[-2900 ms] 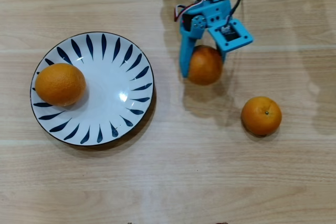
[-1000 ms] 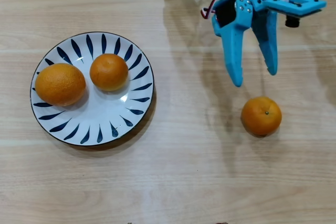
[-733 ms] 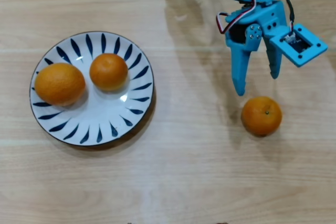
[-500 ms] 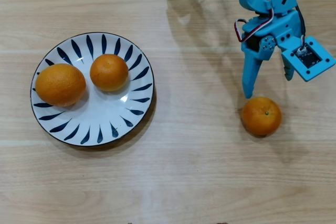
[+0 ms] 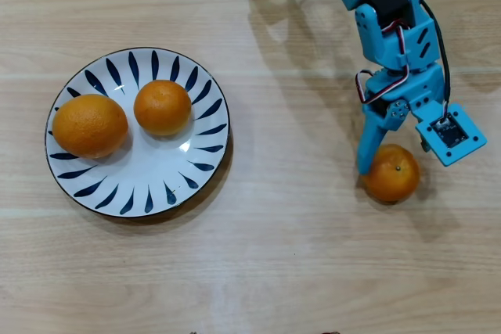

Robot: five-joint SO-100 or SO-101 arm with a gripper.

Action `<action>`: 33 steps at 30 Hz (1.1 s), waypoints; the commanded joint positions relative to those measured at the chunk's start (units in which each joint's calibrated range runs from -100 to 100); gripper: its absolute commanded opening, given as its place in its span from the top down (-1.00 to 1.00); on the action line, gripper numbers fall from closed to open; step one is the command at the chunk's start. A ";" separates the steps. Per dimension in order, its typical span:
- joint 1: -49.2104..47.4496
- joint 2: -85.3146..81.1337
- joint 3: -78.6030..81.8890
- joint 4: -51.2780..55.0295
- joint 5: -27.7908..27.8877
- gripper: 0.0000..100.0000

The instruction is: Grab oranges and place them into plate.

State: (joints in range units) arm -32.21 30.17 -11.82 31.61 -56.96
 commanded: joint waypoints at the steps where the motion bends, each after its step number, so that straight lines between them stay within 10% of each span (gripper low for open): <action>1: 1.64 1.02 -3.71 -1.31 0.09 0.20; 33: 4.55 -1.77 -1.08 -9.31 3.12 0.36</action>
State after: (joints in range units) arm -30.18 36.18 -12.44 22.48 -56.76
